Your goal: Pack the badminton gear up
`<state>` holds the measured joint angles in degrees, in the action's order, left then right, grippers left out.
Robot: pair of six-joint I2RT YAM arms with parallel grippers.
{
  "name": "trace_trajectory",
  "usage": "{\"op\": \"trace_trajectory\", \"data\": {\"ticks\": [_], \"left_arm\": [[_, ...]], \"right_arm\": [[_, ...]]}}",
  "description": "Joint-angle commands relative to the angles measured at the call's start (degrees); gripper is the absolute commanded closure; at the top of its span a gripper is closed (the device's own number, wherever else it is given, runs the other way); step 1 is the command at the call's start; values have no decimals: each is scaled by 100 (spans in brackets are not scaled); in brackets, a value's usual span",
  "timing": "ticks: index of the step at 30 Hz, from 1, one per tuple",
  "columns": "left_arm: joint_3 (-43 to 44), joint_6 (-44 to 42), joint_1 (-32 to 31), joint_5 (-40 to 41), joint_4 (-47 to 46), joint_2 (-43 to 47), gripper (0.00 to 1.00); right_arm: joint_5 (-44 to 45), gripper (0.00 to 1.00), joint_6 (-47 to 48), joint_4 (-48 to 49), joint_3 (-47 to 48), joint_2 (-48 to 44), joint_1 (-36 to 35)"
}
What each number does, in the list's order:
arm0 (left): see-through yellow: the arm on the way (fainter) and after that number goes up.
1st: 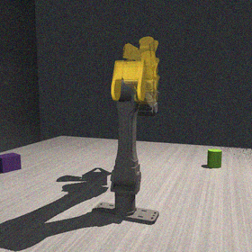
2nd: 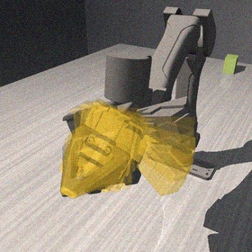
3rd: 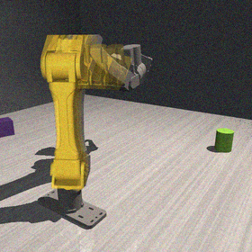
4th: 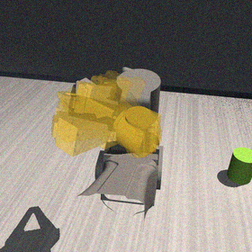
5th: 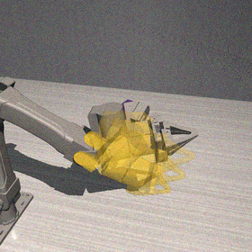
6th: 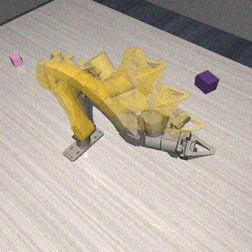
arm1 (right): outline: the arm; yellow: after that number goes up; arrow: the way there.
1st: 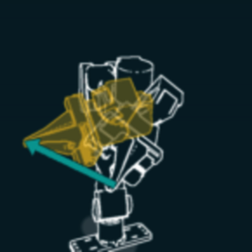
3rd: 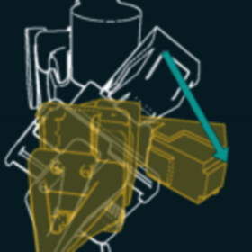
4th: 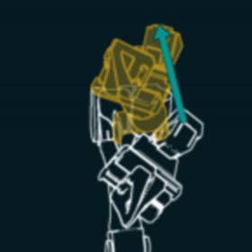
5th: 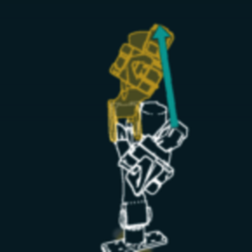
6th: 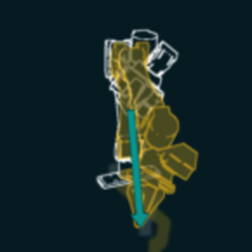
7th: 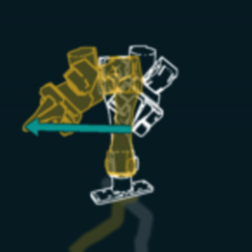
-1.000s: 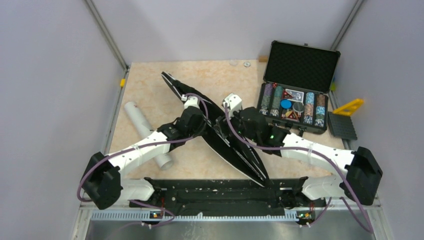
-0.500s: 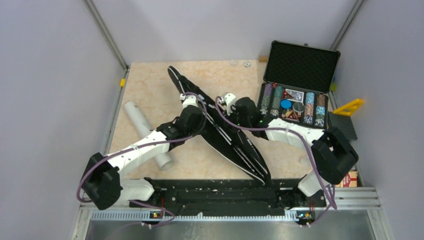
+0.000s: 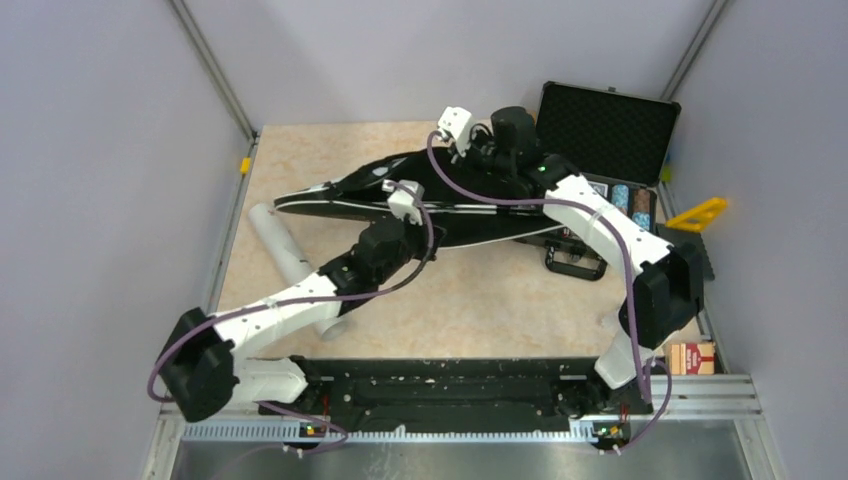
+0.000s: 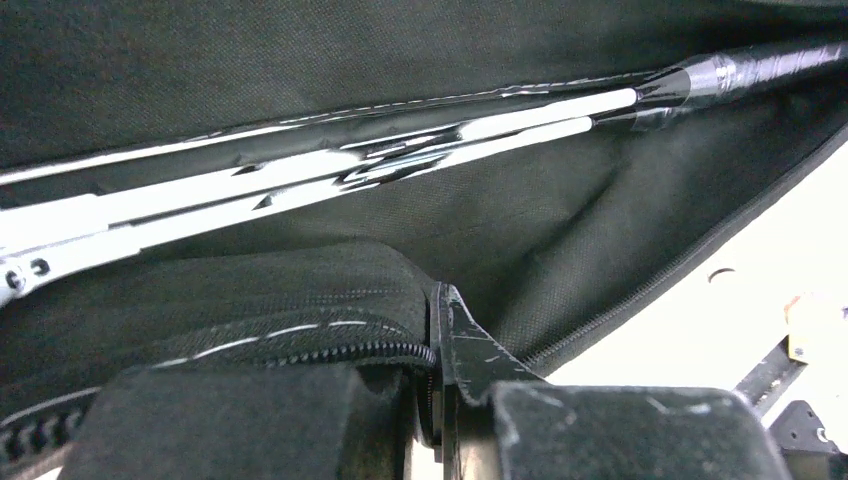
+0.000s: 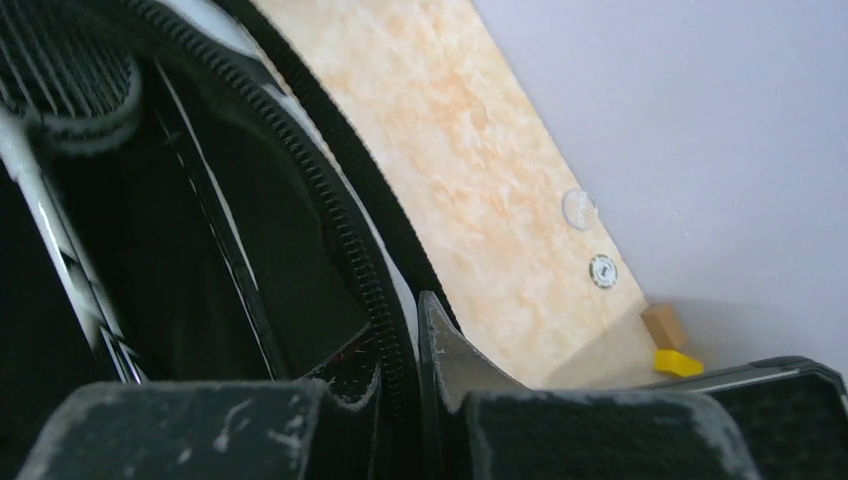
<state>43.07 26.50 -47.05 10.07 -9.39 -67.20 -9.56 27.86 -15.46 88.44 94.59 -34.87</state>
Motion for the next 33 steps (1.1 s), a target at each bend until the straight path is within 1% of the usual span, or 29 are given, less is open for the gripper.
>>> {"op": "trace_trajectory", "data": {"ticks": [1, 3, 4, 6, 7, 11, 12, 13, 14, 16, 17, 18, 19, 20, 21, 22, 23, 24, 26, 28, 30, 32, 33], "left_arm": [[574, -340, -325, -893, -612, -932, 92], [886, -600, -376, -1061, -438, -1313, 79], [1000, -828, -388, -1297, -391, -1469, 68], [1203, -1165, -401, -1305, -239, -1695, 49], [1328, -1521, -402, -1346, -7, -1771, 43], [1875, -2750, -412, -1091, 865, -1820, 29], [1940, -3179, -415, -1063, 906, -1730, 28], [1998, -3698, -411, -894, 1068, -1603, 24], [2006, -4285, -411, -781, 1097, -1467, 17], [1982, -5515, -391, -562, 995, -1159, 10], [2028, -6127, -362, -494, 1019, -1066, 9], [2170, -6564, -317, -455, 1200, -993, 8], [2453, -6963, -205, -569, 1708, -959, 8], [2922, -7210, -1, -876, 2383, -951, 9], [3191, -7386, 243, -1336, 3024, -948, 9], [3626, -7560, 572, -1922, 3921, -947, 9], [3806, -7789, 916, -2443, 4483, -921, 9], [3848, -8081, 1282, -2830, 4854, -856, 9], [3558, -8668, 1794, -3185, 5142, -664, 9], [3044, -9025, 2060, -3260, 5057, -482, 9], [2612, -9147, 2237, -3512, 4952, -381, 12], [2388, -9131, 2539, -4318, 4889, -389, 13], [2357, -9183, 2636, -4521, 5012, -424, 13]], "right_arm": [[-1223, 100, 1655, -36, 57, 140, 555], [-1755, 100, 2111, -476, 28, 235, 807], [-1966, 100, 2291, -728, 59, 305, 936], [-2327, 100, 2708, -1271, 146, 457, 1191], [-2519, 100, 2893, -1494, 180, 548, 1337], [-3516, 100, 3602, -2568, 538, 826, 1933], [-3785, 100, 3755, -2828, 662, 924, 2084], [-4092, 100, 3891, -3097, 824, 1033, 2217], [-4233, 100, 4064, -3392, 999, 1141, 2329], [-4358, 100, 4287, -3918, 1343, 1378, 2502], [-4364, 100, 4375, -4124, 1494, 1485, 2546], [-4355, 100, 4441, -4336, 1653, 1596, 2581], [-4353, 100, 4508, -4519, 1786, 1677, 2608], [-4334, 100, 4595, -4740, 1903, 1758, 2637], [-4297, 100, 4639, -4863, 2004, 1824, 2655], [-4264, 100, 4643, -4948, 2082, 1882, 2679], [-4239, 100, 4623, -4993, 2136, 1920, 2702], [-4224, 100, 4584, -5019, 2174, 1962, 2723], [-4227, 100, 4476, -5035, 2253, 2022, 2791], [-4229, 100, 4274, -5026, 2370, 2084, 2822], [-4170, 100, 4119, -5073, 2501, 2167, 2833], [-4011, 100, 3938, -5166, 2683, 2274, 2831], [-3922, 100, 3874, -5271, 2792, 2334, 2835]]}}
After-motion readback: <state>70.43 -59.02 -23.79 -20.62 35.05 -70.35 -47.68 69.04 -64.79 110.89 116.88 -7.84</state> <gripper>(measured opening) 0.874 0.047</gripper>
